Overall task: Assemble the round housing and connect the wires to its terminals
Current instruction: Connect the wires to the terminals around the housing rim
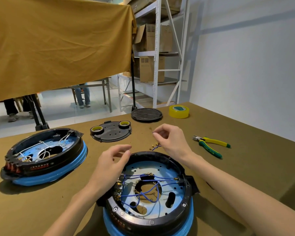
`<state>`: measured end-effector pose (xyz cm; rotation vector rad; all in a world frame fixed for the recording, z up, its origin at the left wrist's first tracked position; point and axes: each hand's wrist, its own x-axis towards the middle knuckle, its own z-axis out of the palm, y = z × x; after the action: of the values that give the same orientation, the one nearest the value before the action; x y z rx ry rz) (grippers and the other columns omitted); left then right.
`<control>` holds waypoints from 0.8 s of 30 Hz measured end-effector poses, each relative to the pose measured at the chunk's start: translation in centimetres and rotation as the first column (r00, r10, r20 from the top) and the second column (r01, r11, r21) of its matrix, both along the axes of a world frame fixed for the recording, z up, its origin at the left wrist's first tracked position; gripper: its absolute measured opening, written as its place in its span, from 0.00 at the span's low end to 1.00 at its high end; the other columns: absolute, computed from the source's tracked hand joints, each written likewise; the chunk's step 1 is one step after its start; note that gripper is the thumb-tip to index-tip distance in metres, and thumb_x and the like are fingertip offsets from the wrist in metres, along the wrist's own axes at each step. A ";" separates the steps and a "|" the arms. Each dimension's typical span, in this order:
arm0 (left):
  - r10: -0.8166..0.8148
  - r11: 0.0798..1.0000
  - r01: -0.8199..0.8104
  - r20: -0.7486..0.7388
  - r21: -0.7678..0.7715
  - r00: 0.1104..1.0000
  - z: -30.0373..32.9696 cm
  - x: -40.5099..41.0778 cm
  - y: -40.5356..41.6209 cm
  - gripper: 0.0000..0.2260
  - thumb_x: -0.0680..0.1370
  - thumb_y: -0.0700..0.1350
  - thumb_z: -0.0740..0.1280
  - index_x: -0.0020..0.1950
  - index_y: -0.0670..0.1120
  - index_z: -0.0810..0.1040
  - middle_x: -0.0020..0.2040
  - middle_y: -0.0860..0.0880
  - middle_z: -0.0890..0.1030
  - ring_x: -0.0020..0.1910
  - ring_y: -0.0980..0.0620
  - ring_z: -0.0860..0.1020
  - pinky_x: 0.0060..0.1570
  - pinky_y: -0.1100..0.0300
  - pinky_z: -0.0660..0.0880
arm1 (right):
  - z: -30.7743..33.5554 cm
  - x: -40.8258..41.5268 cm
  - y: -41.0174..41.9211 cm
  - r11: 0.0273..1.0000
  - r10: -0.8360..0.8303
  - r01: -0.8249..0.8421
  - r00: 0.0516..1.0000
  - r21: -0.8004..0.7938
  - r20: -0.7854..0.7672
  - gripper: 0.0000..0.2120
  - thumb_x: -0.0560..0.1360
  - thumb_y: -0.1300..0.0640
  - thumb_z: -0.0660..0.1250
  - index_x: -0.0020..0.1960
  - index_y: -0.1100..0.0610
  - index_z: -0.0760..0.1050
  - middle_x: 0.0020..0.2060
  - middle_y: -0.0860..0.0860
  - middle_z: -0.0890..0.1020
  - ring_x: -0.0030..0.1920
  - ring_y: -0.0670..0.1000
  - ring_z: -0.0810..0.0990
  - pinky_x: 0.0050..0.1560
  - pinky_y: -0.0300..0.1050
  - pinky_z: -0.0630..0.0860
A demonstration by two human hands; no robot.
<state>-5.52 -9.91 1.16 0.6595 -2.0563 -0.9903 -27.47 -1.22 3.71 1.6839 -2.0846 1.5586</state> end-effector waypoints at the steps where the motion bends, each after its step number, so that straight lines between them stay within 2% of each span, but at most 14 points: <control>1: 0.028 1.000 -0.029 -0.059 -0.005 0.998 0.4 0.0 0.2 0.09 0.82 0.47 0.68 0.61 0.56 0.82 0.49 0.58 0.85 0.48 0.60 0.81 0.45 0.65 0.77 | 0.3 1.2 0.6 0.998 0.057 -0.057 0.998 -0.014 -0.012 0.03 0.78 0.59 0.72 0.46 0.53 0.83 0.38 0.44 0.83 0.39 0.42 0.80 0.41 0.32 0.75; 3: 0.019 1.000 -0.015 -0.136 0.027 0.990 1.3 0.1 0.4 0.08 0.80 0.48 0.70 0.59 0.54 0.84 0.45 0.57 0.86 0.45 0.57 0.82 0.43 0.64 0.79 | 0.4 3.2 1.5 0.989 0.141 -0.142 0.989 -0.029 -0.040 0.03 0.77 0.59 0.73 0.47 0.53 0.83 0.38 0.45 0.83 0.40 0.44 0.80 0.42 0.32 0.75; 6: -0.074 0.987 0.100 -0.201 0.126 0.977 2.2 0.3 0.8 0.07 0.80 0.48 0.70 0.56 0.51 0.85 0.44 0.54 0.88 0.47 0.58 0.85 0.43 0.71 0.77 | -0.1 5.2 2.2 0.976 0.215 -0.216 0.976 -0.029 -0.045 0.02 0.77 0.60 0.74 0.48 0.55 0.83 0.40 0.47 0.83 0.42 0.47 0.81 0.45 0.38 0.77; 8: -0.093 0.986 0.118 -0.189 0.122 0.978 2.4 0.4 0.7 0.05 0.79 0.45 0.72 0.53 0.49 0.86 0.44 0.52 0.88 0.47 0.55 0.86 0.46 0.68 0.79 | -0.6 5.9 2.3 0.965 0.261 -0.261 0.965 -0.002 0.001 0.02 0.77 0.60 0.74 0.49 0.56 0.84 0.40 0.49 0.84 0.41 0.49 0.81 0.45 0.46 0.79; 10: -0.110 0.985 0.128 -0.151 0.115 0.982 2.3 0.7 0.6 0.04 0.78 0.43 0.73 0.51 0.48 0.87 0.45 0.51 0.88 0.47 0.53 0.86 0.48 0.65 0.81 | -0.9 6.2 2.4 0.961 0.277 -0.277 0.961 0.010 0.012 0.02 0.77 0.59 0.74 0.49 0.55 0.84 0.39 0.49 0.83 0.40 0.50 0.81 0.43 0.50 0.79; 13: -0.134 0.981 0.148 -0.116 0.124 0.984 2.2 1.1 0.4 0.05 0.78 0.40 0.73 0.51 0.48 0.88 0.46 0.50 0.88 0.48 0.52 0.86 0.49 0.63 0.82 | -0.8 6.3 2.3 0.963 0.266 -0.268 0.962 0.034 0.060 0.02 0.77 0.58 0.73 0.50 0.54 0.83 0.36 0.50 0.83 0.36 0.50 0.79 0.39 0.46 0.78; 16: -0.141 0.981 0.153 -0.108 0.116 0.984 2.1 1.5 0.6 0.06 0.78 0.40 0.74 0.53 0.49 0.87 0.45 0.51 0.88 0.46 0.53 0.86 0.46 0.65 0.81 | -0.7 6.6 2.2 0.949 0.293 -0.307 0.944 0.078 0.154 0.03 0.78 0.58 0.72 0.51 0.55 0.84 0.36 0.52 0.84 0.35 0.49 0.79 0.37 0.44 0.76; 20: -0.099 0.993 0.100 -0.012 0.066 0.995 1.7 2.8 0.3 0.18 0.76 0.41 0.75 0.64 0.55 0.78 0.39 0.50 0.86 0.39 0.53 0.84 0.42 0.64 0.78 | -0.7 7.4 2.0 0.918 0.348 -0.375 0.918 0.132 0.188 0.04 0.78 0.60 0.72 0.49 0.59 0.85 0.37 0.52 0.86 0.39 0.52 0.84 0.44 0.50 0.82; 24: -0.105 0.982 0.105 -0.006 0.157 0.994 1.1 3.9 0.5 0.20 0.77 0.40 0.75 0.65 0.52 0.73 0.39 0.47 0.85 0.39 0.52 0.83 0.42 0.60 0.78 | -1.0 8.1 2.3 0.884 0.392 -0.412 0.911 0.220 0.128 0.04 0.78 0.58 0.73 0.51 0.57 0.85 0.39 0.49 0.86 0.39 0.47 0.84 0.43 0.39 0.79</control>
<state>-1.61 -9.45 2.28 0.6373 -2.0472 -1.2226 -19.40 1.11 2.71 2.3049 -2.1380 1.5331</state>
